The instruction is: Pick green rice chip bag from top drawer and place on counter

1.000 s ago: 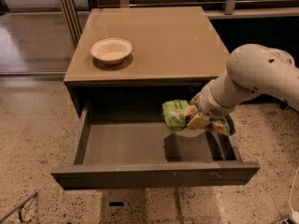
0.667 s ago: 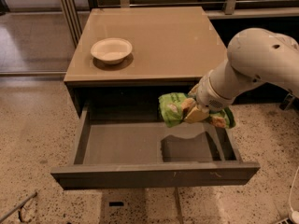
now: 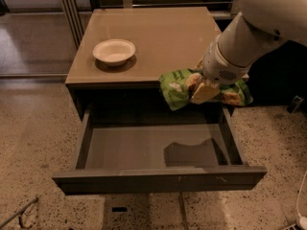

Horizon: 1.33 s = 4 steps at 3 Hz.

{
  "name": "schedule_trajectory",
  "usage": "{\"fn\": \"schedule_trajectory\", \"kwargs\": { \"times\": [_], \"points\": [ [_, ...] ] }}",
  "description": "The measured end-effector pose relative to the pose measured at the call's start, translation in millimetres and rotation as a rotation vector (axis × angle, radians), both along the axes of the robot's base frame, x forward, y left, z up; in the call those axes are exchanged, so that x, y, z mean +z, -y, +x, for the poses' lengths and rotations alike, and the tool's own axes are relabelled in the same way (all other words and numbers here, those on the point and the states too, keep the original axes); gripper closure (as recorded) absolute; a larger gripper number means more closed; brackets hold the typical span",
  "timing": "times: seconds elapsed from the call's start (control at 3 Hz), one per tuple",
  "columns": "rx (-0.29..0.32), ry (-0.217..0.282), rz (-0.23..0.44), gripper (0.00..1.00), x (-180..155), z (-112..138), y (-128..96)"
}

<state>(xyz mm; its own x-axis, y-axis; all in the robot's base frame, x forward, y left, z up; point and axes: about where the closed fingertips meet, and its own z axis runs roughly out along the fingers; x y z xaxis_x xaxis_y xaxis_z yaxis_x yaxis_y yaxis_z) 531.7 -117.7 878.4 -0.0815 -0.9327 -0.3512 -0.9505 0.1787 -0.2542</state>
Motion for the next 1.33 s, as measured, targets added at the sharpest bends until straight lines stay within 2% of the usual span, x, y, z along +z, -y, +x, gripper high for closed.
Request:
{"fn": "schedule_trajectory", "kwargs": {
  "times": [0.33,0.67,1.33],
  "points": [
    [0.004,-0.003,-0.001,1.0,3,-1,-1],
    [0.004,0.021,-0.01,1.0,0,7,2],
    [0.006,0.153,-0.013,1.0,10,74,8]
  ]
}}
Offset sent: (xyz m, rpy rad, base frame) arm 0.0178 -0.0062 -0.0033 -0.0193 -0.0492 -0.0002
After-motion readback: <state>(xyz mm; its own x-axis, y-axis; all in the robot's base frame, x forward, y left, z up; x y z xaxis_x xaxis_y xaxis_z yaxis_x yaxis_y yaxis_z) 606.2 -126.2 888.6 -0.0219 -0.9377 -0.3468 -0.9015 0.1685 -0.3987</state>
